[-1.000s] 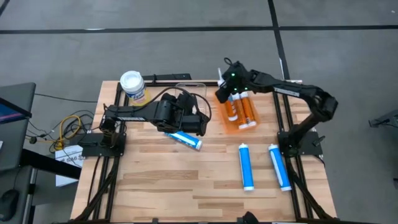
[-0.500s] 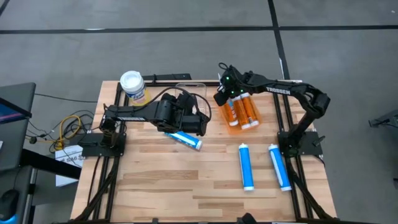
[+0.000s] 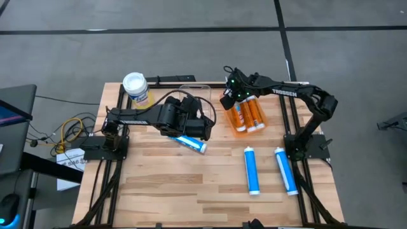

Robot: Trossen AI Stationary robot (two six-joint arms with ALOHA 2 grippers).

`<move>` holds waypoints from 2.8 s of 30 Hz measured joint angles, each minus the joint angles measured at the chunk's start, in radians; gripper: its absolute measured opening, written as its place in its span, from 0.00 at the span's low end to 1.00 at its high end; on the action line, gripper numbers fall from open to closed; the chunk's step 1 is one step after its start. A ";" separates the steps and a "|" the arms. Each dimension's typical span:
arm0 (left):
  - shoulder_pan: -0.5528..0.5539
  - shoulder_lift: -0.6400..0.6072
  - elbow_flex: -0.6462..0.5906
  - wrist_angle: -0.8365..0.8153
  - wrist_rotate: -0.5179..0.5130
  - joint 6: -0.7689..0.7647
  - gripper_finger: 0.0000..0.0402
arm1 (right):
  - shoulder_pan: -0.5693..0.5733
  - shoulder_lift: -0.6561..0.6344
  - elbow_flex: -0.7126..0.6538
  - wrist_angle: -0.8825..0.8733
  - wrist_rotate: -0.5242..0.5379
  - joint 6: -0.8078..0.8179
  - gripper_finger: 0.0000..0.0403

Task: Pick & place silicon tubes, Sealant and Lysol wipes
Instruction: Put the orange sealant into the orange bin, then adjust the orange bin

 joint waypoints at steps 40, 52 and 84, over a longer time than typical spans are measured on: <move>-0.041 0.000 0.000 0.000 0.002 0.000 0.87 | 0.035 -0.012 0.000 -0.306 -0.002 -0.185 0.63; -0.041 0.001 0.000 0.000 0.001 0.000 0.87 | 0.099 -0.196 -0.001 -0.405 0.041 -0.266 0.63; -0.121 0.001 0.000 0.000 0.120 0.010 0.87 | 0.465 -0.750 -0.001 -0.791 0.249 0.270 0.63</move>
